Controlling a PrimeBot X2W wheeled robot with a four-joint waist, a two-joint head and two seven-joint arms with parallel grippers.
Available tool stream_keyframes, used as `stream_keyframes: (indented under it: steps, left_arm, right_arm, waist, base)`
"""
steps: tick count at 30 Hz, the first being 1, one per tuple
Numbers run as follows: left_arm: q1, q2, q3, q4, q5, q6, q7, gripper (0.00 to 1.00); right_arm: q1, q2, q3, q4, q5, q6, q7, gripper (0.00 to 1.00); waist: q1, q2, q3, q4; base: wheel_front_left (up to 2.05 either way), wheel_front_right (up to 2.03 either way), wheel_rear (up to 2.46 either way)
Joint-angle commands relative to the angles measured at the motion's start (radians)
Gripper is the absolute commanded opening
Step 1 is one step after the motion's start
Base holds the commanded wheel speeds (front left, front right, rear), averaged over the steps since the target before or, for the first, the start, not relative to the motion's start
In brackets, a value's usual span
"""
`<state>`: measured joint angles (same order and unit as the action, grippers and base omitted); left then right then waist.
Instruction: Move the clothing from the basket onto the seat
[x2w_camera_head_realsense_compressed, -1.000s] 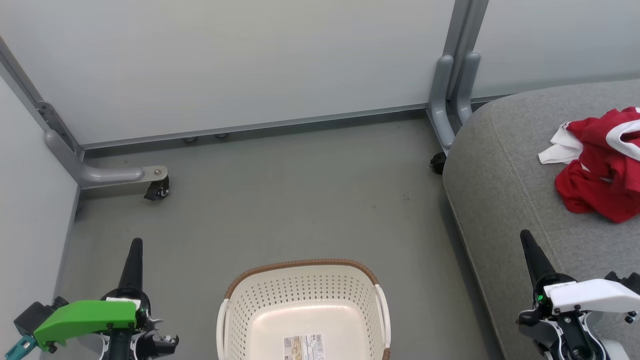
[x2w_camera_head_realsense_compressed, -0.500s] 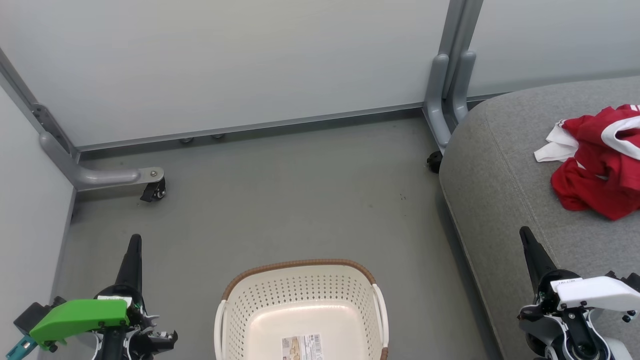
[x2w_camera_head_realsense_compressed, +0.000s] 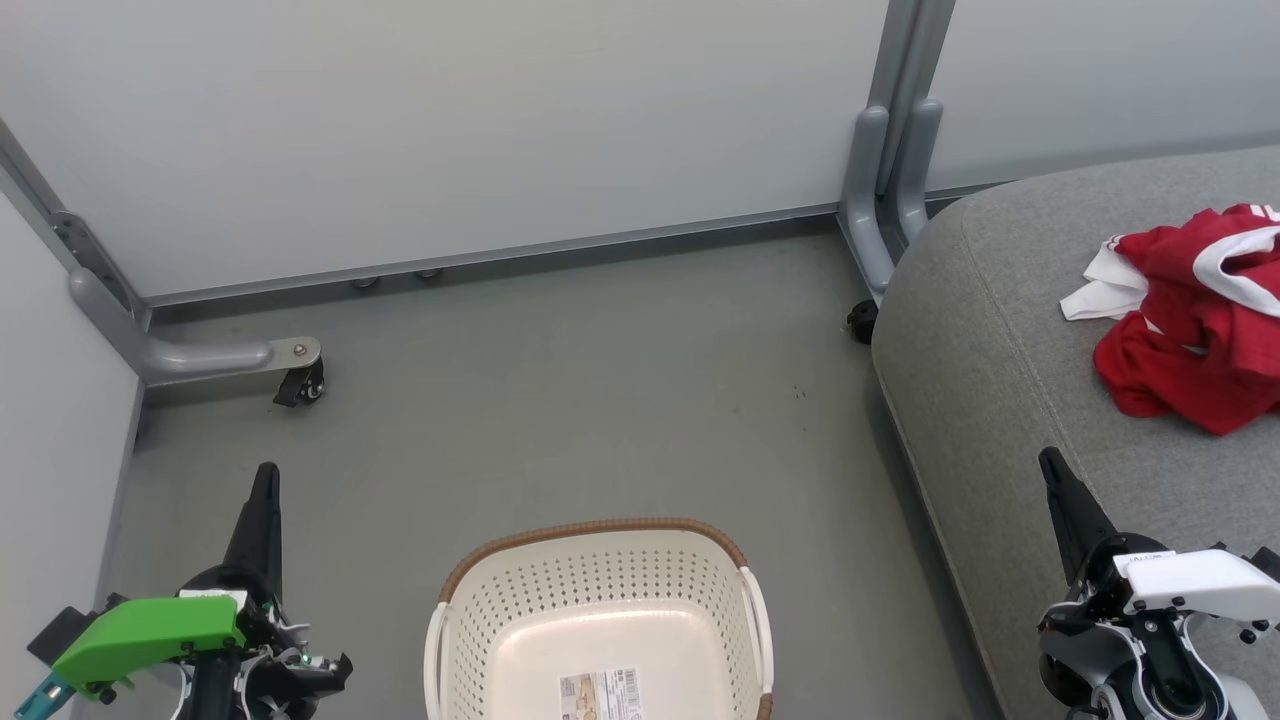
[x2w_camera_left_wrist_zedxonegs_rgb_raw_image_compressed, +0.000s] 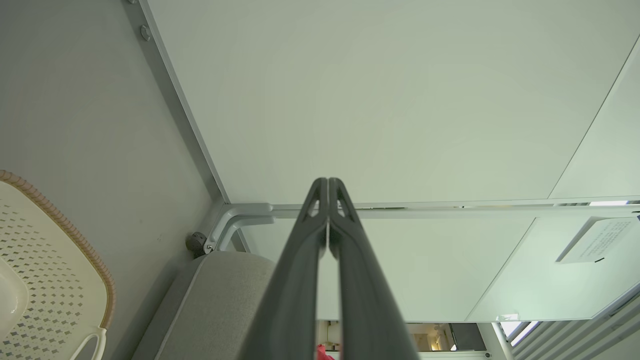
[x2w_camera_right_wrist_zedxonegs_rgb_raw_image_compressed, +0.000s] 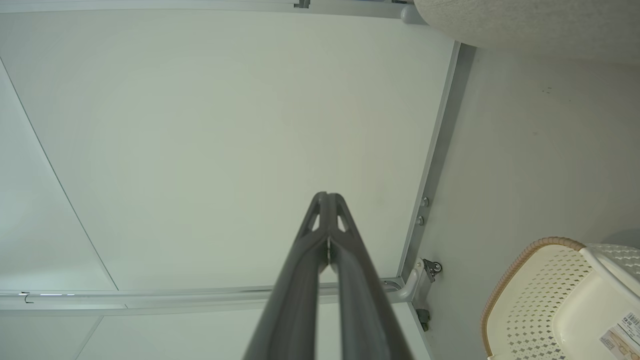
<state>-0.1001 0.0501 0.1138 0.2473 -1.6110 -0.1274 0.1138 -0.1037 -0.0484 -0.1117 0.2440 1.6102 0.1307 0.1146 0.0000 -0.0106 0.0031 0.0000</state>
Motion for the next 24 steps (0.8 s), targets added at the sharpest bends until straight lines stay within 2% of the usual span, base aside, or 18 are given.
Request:
stream_keyframes:
  steps: [1, 24]
  left_arm:
    - [-0.016, 0.0, 0.003, -0.003, -0.003, -0.007, 0.005, 0.0]
    - [-0.014, 0.0, 0.003, -0.003, -0.003, -0.007, 0.004, 0.0]
  right_arm:
    - [-0.01, -0.006, -0.004, 0.003, 0.005, 0.0, 0.002, 0.0]
    - [-0.009, -0.005, -0.004, 0.003, 0.004, 0.0, 0.002, 0.0]
  waist:
    - [0.0, 0.0106, 0.0, 0.0]
    - [0.0, 0.0106, 0.0, 0.0]
  base:
    - [0.0, 0.0, 0.0]
    - [0.0, 0.0, 0.0]
